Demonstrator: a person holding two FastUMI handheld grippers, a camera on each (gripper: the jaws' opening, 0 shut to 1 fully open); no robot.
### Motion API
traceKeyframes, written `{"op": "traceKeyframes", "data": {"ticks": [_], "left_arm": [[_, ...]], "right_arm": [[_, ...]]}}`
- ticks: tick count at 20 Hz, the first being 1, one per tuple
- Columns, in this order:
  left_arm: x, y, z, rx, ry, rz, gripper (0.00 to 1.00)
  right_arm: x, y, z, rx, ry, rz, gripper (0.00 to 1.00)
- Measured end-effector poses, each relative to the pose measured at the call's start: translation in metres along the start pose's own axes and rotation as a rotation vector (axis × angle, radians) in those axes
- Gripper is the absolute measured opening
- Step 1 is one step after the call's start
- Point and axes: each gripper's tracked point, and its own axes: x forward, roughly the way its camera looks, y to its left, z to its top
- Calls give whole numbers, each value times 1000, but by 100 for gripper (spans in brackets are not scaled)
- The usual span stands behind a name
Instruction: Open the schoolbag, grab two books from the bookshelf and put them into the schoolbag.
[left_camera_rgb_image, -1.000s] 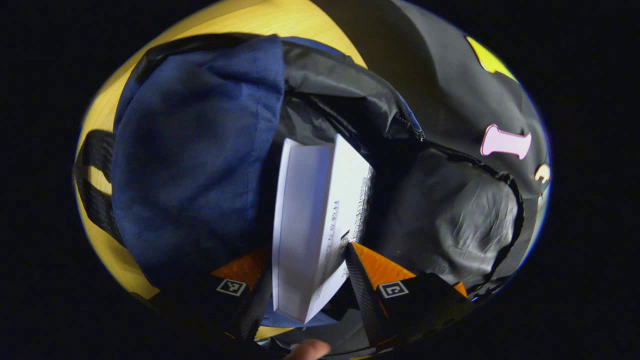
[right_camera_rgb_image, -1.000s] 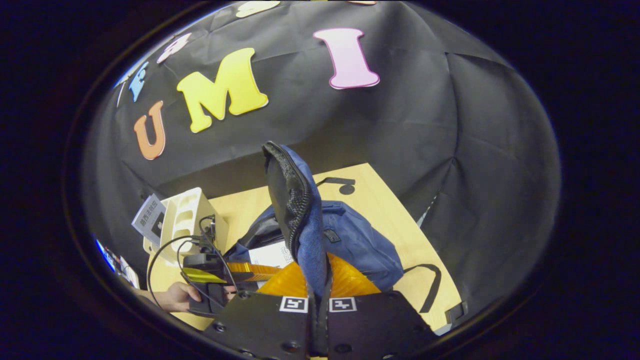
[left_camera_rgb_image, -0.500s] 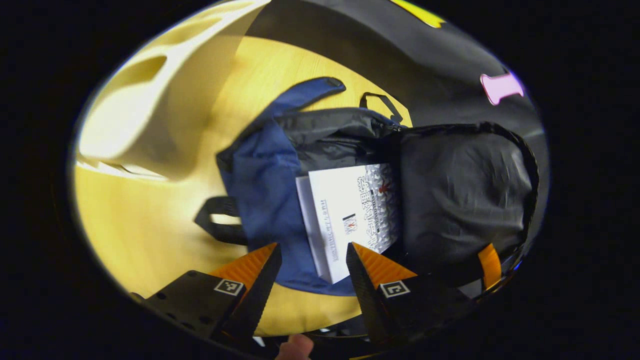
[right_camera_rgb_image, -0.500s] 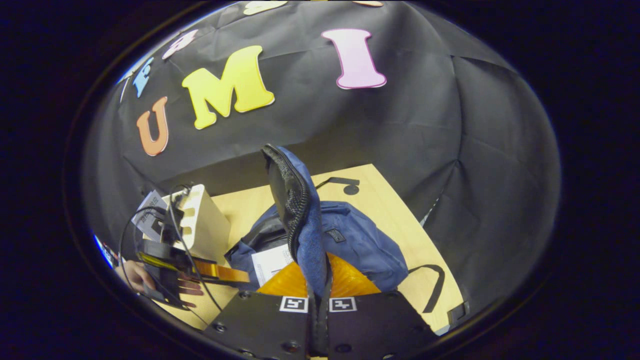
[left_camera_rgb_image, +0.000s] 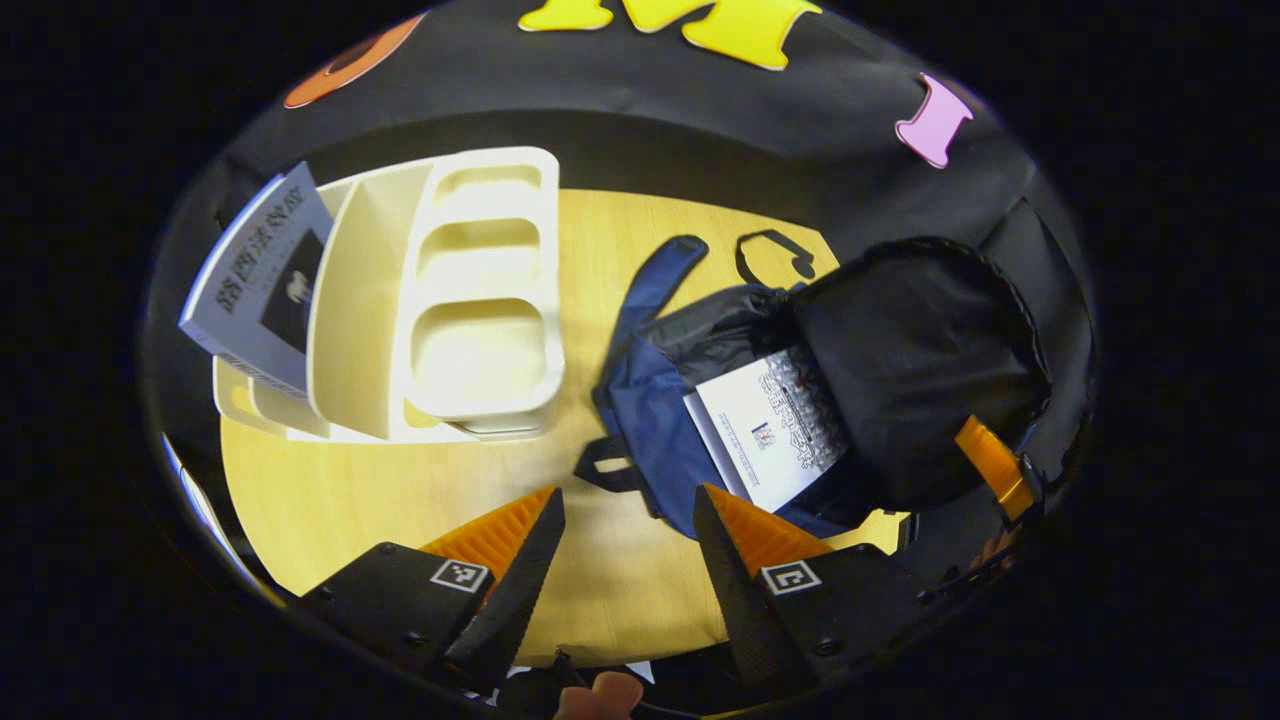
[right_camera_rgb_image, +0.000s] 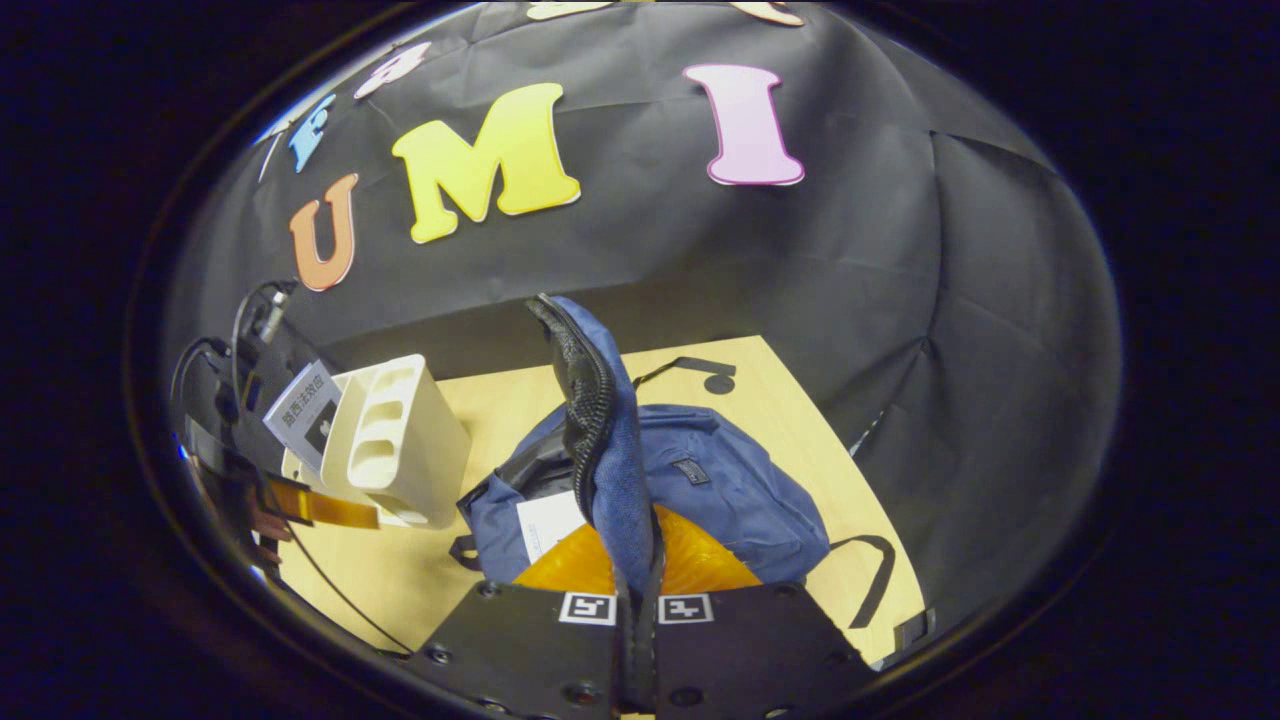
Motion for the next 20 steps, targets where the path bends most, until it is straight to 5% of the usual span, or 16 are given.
{"op": "traceKeyframes", "data": {"ticks": [6,12,16,20], "left_arm": [[-77,78,35,18,-97,121,83],[-133,148,96,-61,-115,150,83],[-136,187,133,-55,-72,188,83],[-116,197,146,-36,41,147,83]], "right_arm": [[1,3,-3,-17,9,-8,1],[0,3,-1,-22,9,-20,1],[0,4,1,-12,14,-29,1],[0,3,1,-6,19,-36,4]]}}
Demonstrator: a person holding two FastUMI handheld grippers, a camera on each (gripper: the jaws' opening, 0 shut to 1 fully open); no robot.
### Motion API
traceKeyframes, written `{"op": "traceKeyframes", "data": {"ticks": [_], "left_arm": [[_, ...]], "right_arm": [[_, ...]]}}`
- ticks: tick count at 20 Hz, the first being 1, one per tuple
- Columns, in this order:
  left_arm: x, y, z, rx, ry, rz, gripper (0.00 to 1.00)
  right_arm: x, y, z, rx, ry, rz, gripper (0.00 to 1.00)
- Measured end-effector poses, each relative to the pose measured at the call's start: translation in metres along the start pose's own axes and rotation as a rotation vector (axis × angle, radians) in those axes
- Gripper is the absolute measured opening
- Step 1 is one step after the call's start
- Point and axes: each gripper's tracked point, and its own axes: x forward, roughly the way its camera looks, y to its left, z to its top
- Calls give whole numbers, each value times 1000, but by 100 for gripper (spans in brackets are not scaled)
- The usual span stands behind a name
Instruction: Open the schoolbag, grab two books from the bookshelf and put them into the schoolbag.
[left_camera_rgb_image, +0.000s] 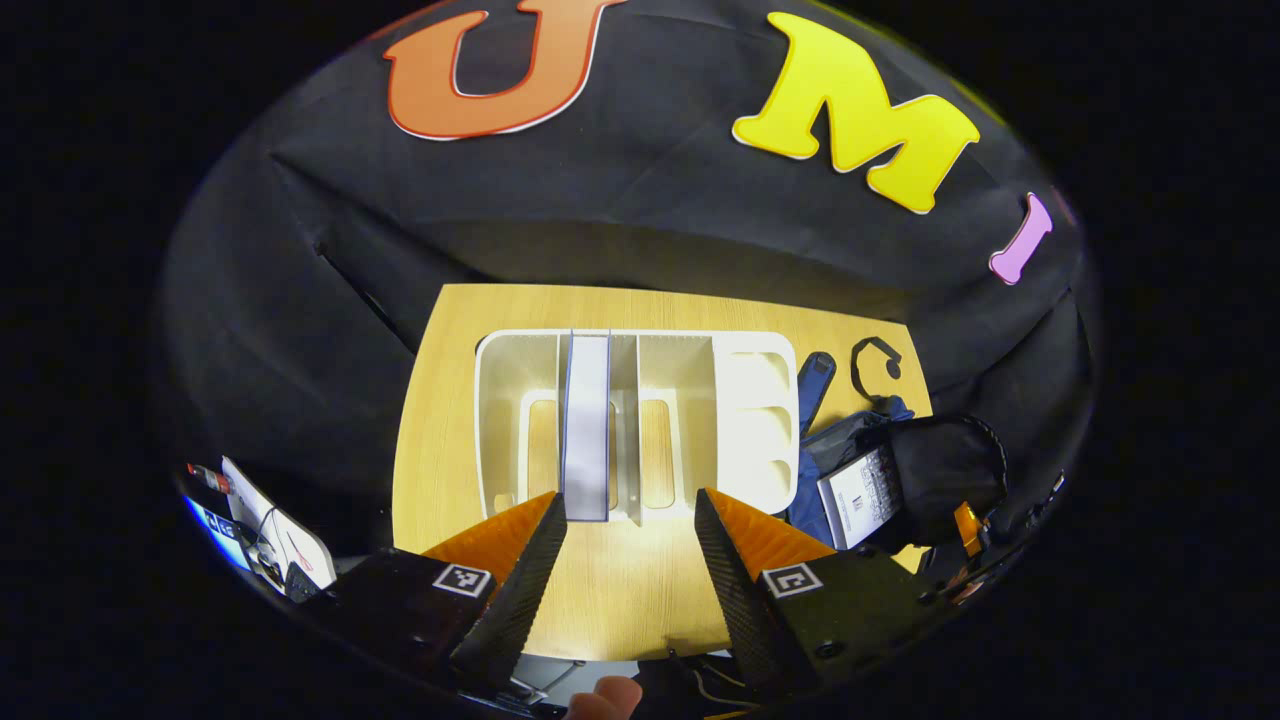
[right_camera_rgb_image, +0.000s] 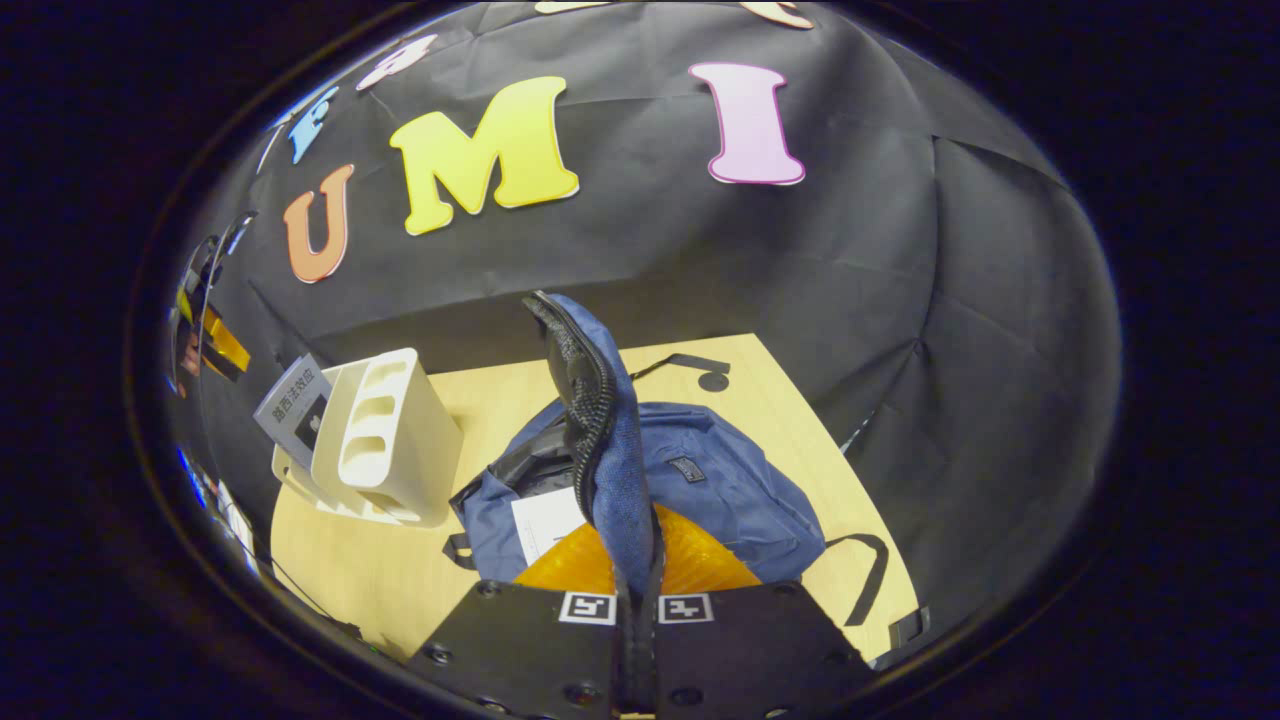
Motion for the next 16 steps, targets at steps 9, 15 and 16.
{"op": "traceKeyframes", "data": {"ticks": [9,15,16], "left_arm": [[51,28,2,41,161,20,83],[76,37,-4,40,235,11,83],[80,38,-5,40,249,18,83]], "right_arm": [[2,-3,-1,21,14,-31,0],[4,-1,-2,29,22,-52,1],[4,-2,-2,29,21,-54,1]]}}
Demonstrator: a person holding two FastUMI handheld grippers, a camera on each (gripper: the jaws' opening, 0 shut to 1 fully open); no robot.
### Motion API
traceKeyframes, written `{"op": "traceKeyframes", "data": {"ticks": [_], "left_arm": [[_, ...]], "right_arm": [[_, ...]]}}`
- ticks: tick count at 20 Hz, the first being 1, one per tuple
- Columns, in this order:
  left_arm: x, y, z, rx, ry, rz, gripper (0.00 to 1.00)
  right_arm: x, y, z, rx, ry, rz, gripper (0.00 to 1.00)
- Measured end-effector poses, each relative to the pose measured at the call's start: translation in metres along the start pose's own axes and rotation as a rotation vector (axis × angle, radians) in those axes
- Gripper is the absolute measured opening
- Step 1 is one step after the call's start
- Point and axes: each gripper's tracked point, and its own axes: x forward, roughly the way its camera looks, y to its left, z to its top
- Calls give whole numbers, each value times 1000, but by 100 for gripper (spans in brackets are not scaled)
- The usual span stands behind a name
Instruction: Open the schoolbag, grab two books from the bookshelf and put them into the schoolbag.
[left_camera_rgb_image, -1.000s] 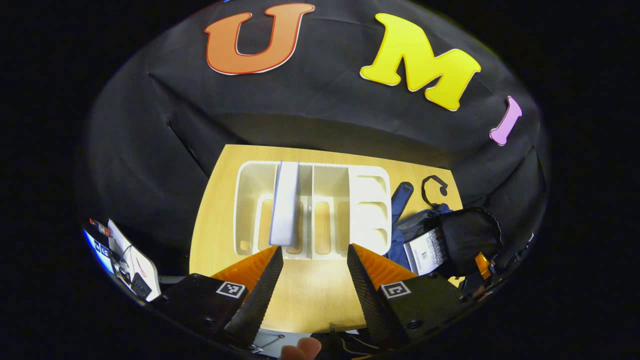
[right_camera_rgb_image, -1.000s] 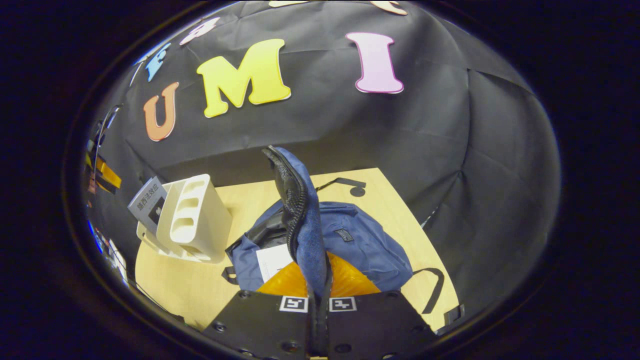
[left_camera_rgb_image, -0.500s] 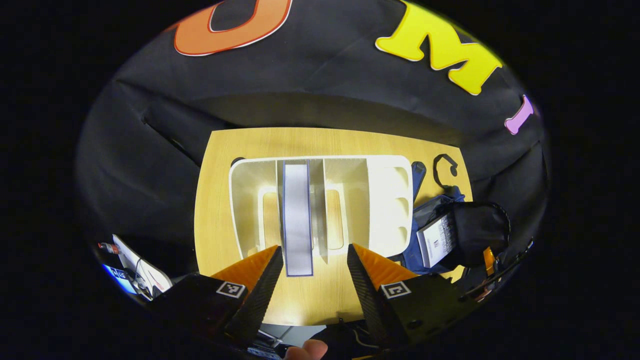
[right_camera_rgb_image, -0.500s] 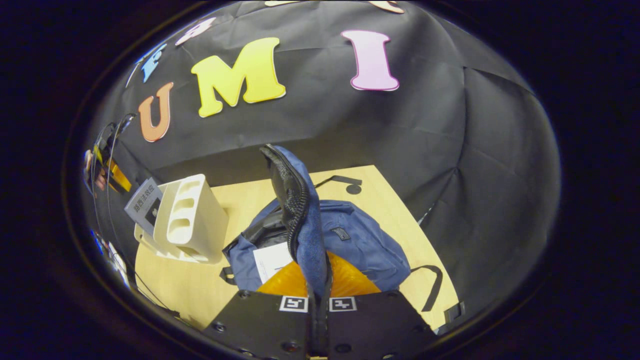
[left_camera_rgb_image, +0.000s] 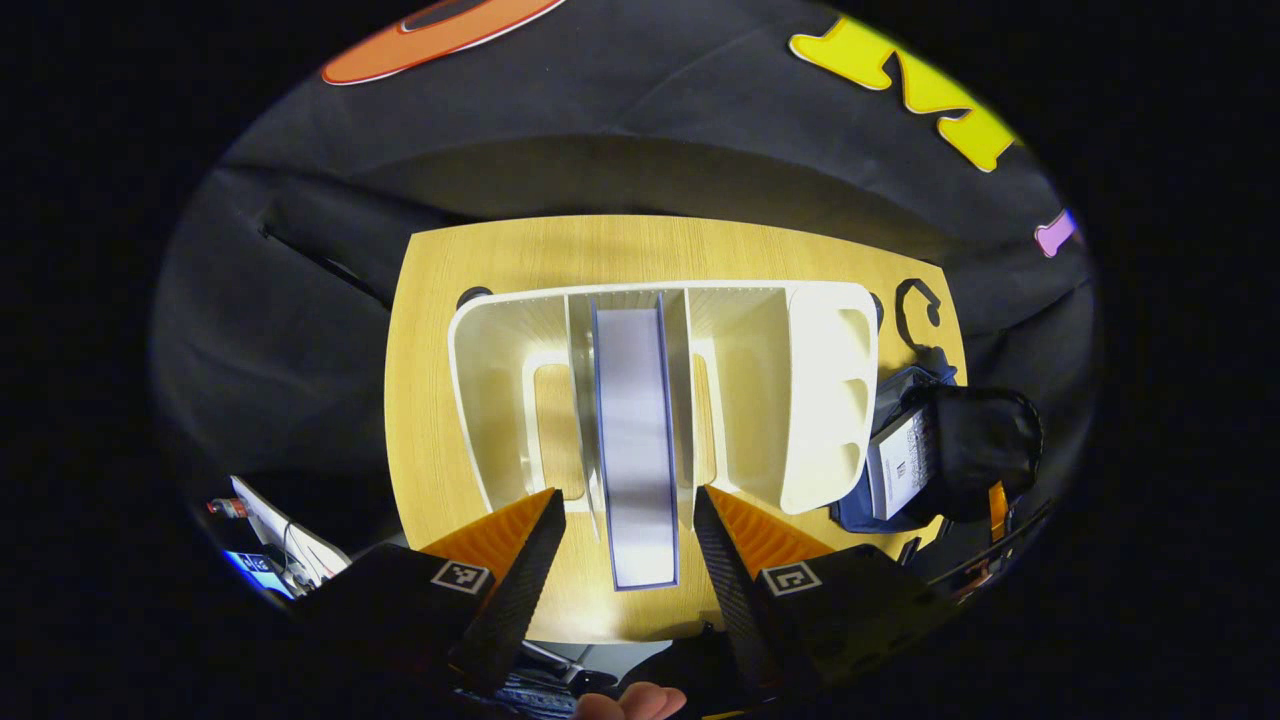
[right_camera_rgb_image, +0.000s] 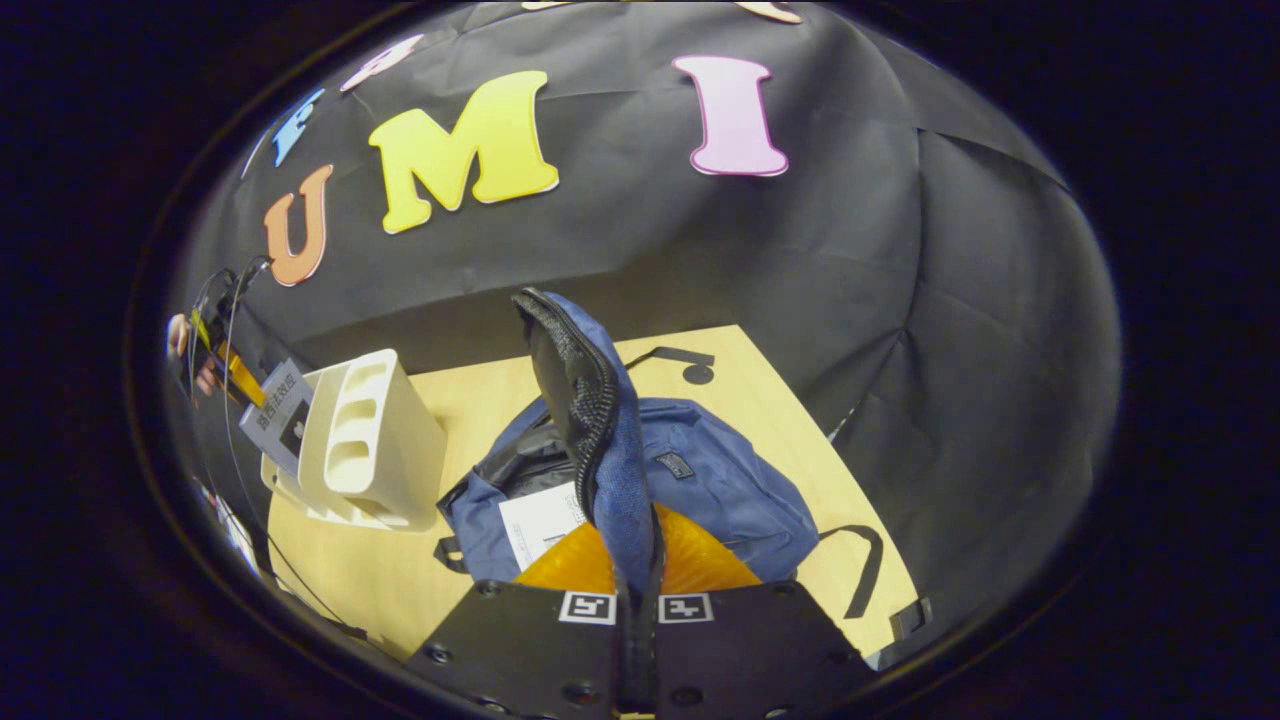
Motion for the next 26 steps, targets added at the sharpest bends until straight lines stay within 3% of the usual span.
{"op": "traceKeyframes", "data": {"ticks": [14,19,20,23,25,26], "left_arm": [[46,2,-16,-26,120,36,77],[54,3,-22,-74,127,54,61],[54,3,-22,-80,128,58,51],[49,1,-28,-116,152,54,47],[44,2,-31,-120,140,58,50],[39,3,-31,-120,131,64,46]], "right_arm": [[-2,1,-8,1,-2,-3,4],[-5,-3,-11,7,-6,2,1],[-6,-3,-11,7,-6,4,1],[-7,-5,-12,8,-9,13,1],[-8,-5,-12,0,-9,19,1],[-8,-4,-14,-2,-8,27,1]]}}
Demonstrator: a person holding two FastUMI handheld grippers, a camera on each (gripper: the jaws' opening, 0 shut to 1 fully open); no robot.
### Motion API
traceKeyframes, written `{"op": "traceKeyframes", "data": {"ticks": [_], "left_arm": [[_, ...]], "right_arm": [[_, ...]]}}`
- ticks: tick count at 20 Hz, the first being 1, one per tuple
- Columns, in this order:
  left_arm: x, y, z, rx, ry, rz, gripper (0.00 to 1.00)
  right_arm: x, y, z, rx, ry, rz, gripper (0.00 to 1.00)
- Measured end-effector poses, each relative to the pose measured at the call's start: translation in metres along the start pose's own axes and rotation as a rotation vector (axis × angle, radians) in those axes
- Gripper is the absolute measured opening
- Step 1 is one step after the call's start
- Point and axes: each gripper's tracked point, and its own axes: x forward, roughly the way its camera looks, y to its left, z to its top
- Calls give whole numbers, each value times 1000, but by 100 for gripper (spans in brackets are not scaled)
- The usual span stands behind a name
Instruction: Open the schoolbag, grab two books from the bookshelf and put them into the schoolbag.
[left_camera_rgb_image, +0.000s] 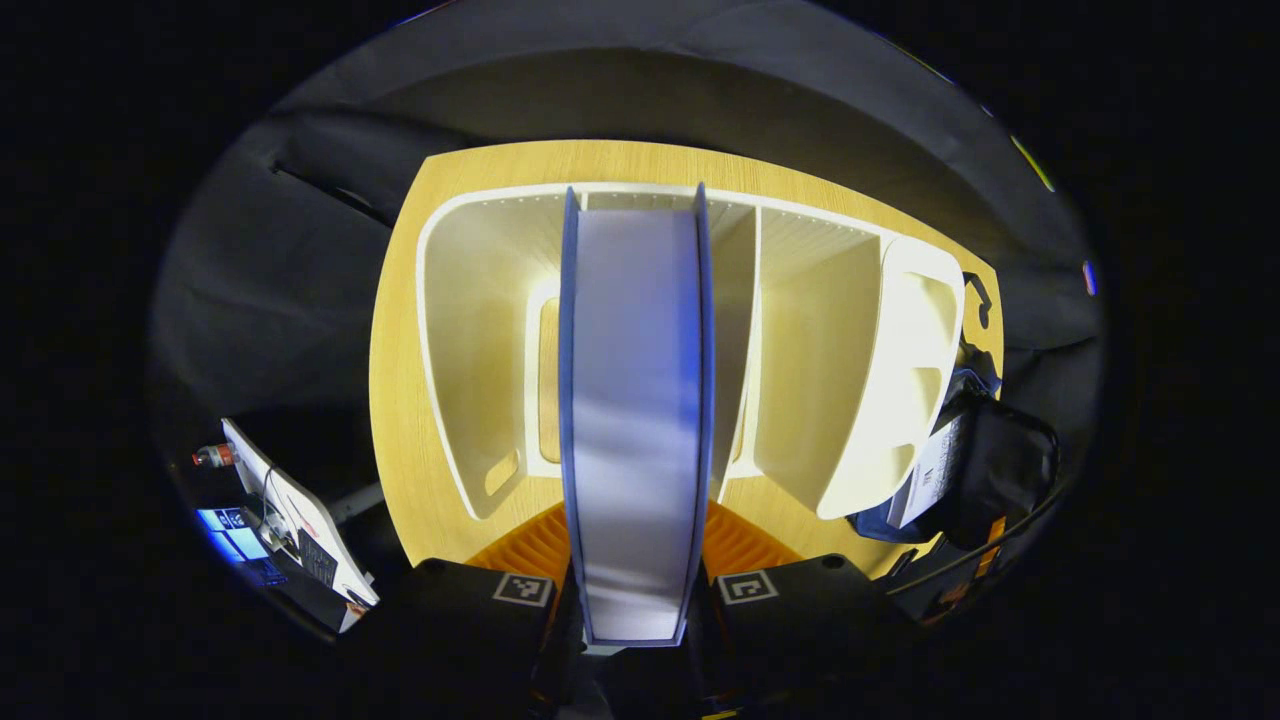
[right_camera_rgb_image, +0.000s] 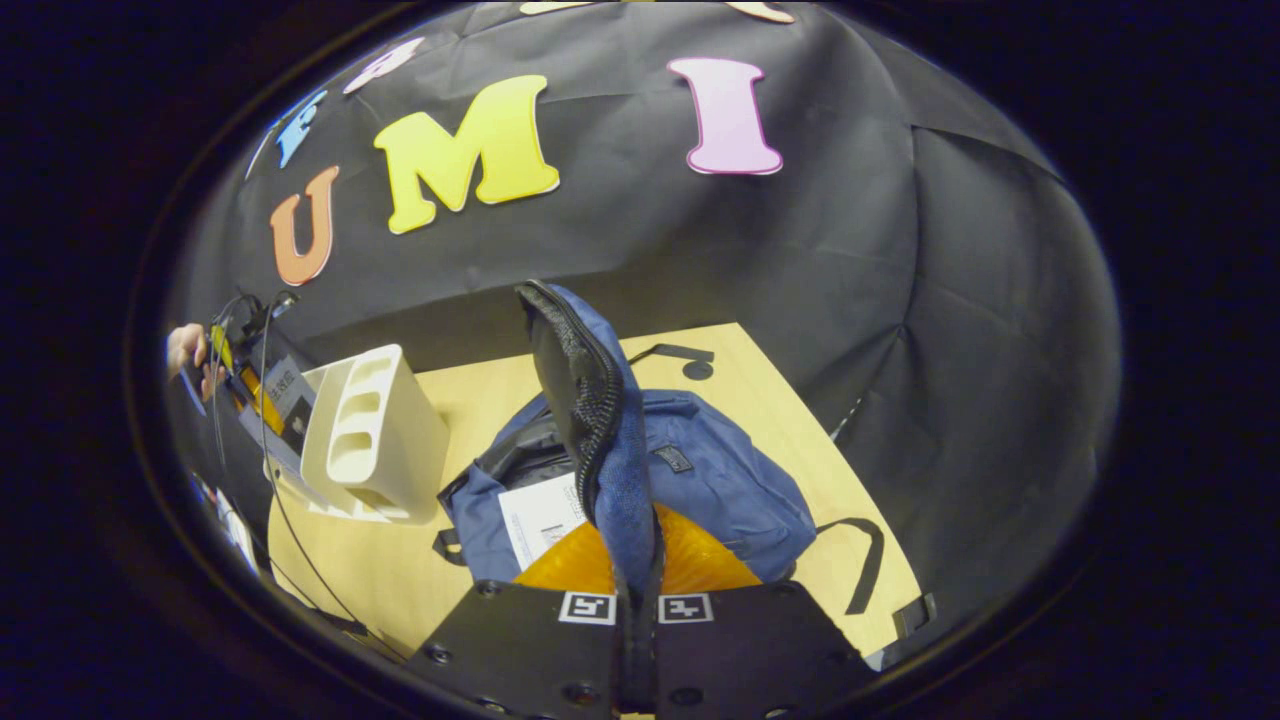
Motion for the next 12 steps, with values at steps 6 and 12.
{"op": "traceKeyframes", "data": {"ticks": [6,12], "left_arm": [[-47,0,-32,-35,-59,-46,48],[-99,-3,-83,-111,-144,-148,48]], "right_arm": [[-1,6,-1,-21,-1,31,1],[-6,7,-4,5,3,58,1]]}}
